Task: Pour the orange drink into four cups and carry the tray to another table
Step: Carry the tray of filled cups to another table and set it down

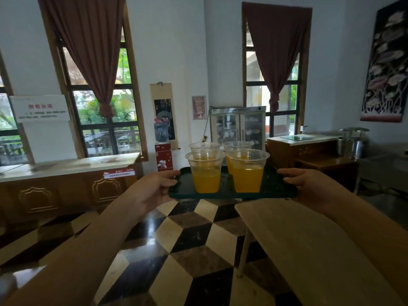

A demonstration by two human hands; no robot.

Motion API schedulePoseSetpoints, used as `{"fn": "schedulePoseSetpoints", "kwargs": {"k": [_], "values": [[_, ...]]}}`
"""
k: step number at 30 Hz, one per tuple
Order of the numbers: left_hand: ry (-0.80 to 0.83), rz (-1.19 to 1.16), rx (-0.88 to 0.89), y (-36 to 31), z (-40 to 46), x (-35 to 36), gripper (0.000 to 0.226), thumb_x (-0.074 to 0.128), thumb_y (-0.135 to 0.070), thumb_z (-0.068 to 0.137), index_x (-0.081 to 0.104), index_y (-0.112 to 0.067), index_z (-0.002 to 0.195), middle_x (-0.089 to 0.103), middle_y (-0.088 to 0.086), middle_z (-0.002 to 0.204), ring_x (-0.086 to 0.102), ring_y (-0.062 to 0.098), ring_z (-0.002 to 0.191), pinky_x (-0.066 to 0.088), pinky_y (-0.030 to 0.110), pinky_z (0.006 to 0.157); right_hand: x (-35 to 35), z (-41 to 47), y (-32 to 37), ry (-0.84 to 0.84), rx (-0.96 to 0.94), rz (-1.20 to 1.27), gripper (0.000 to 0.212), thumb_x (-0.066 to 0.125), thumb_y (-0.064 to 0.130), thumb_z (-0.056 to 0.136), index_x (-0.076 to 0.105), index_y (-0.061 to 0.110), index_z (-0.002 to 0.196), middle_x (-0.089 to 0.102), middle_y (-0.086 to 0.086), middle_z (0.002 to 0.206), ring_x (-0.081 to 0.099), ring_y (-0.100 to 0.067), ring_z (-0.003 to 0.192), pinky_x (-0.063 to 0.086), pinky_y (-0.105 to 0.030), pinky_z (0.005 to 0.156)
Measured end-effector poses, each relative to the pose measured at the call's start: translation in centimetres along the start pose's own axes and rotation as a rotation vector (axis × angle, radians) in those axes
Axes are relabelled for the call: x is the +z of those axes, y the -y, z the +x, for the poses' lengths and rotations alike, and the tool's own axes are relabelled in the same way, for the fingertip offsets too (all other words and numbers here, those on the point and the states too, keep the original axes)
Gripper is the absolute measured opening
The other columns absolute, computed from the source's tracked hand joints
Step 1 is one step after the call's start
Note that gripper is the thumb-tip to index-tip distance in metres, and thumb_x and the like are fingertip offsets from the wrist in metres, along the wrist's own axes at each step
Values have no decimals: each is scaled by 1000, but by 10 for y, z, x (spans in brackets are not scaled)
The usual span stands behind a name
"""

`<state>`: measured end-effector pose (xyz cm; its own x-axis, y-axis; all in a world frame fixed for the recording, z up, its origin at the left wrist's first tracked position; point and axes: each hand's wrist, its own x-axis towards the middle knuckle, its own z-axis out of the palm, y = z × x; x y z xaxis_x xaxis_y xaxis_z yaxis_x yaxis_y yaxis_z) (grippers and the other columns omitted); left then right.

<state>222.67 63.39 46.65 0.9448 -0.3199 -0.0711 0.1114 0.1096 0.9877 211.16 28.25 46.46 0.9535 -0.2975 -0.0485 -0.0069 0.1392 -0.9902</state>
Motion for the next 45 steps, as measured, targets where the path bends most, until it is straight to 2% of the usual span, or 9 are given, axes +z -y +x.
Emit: {"fn": "schedulePoseSetpoints", "kwargs": {"k": [5, 9, 16, 21, 26, 32, 37, 43, 45], "values": [[10, -13, -1, -12, 99, 29, 40, 52, 8, 93, 65, -9, 127, 73, 15, 120, 72, 29, 106, 63, 33, 72, -32, 86, 16, -11, 7, 12, 41, 43, -3, 97, 58, 10, 133, 56, -11, 110, 56, -35, 109, 47, -52, 102], [58, -27, 6, -8, 166, 54, 43, 52, 7, 93, 61, -8, 132, 73, 16, 120, 72, 31, 108, 62, 35, 74, -61, 147, 23, -54, -18, -17, 38, 45, -2, 97, 62, 14, 128, 57, -8, 114, 57, -30, 106, 53, -40, 79], [86, -33, -22, 9, 259, 89, 38, 52, 7, 93, 66, -9, 126, 73, 15, 119, 73, 30, 105, 62, 40, 78, -96, 216, 23, -149, 30, -52, 35, 47, 0, 97, 66, 20, 118, 54, -9, 121, 56, -28, 103, 51, -36, 68], [189, -25, -46, 17, 329, 105, 40, 52, 5, 94, 62, -8, 131, 68, 18, 127, 66, 36, 116, 52, 51, 101, -108, 249, 22, -224, 42, -29, 37, 45, -3, 97, 64, 17, 122, 58, -12, 120, 58, -32, 107, 53, -40, 74], [253, -23, -49, 18, 410, 124, 39, 52, 7, 95, 64, -7, 128, 67, 17, 126, 66, 32, 115, 63, 34, 73, -106, 286, 23, -327, 25, -48, 40, 44, -6, 97, 58, 12, 130, 61, -14, 120, 62, -31, 103, 53, -39, 71], [380, -8, -63, 5, 507, 143, 37, 53, 6, 94, 68, -12, 123, 69, 16, 123, 71, 30, 104, 62, 33, 68, -92, 330, 34, -484, 13, -19, 43, 41, -9, 98, 55, 5, 135, 60, -14, 117, 60, -30, 103, 52, -38, 75], [532, -23, -72, -16, 565, 160, 38, 49, 5, 97, 64, -9, 129, 64, 17, 128, 63, 37, 116, 56, 50, 92, -86, 356, 44, -590, 3, -2, 43, 43, -7, 98, 57, 9, 135, 56, -18, 134, 57, -34, 118, 52, -42, 86], [707, 24, -60, -26, 617, 182, 38, 51, 2, 97, 65, -13, 129, 62, 13, 130, 63, 34, 115, 59, 43, 82, -81, 370, 45, -709, -48, 22, 40, 42, -8, 99, 59, 8, 131, 60, -16, 125, 61, -29, 104, 51, -36, 70], [744, 18, -72, -26, 630, 194, 36, 51, 2, 96, 68, -15, 123, 61, 13, 133, 61, 34, 118, 57, 45, 89, -83, 370, 43, -758, -58, 22, 39, 43, -8, 99, 60, 8, 130, 60, -16, 125, 61, -28, 103, 51, -34, 68]]}}
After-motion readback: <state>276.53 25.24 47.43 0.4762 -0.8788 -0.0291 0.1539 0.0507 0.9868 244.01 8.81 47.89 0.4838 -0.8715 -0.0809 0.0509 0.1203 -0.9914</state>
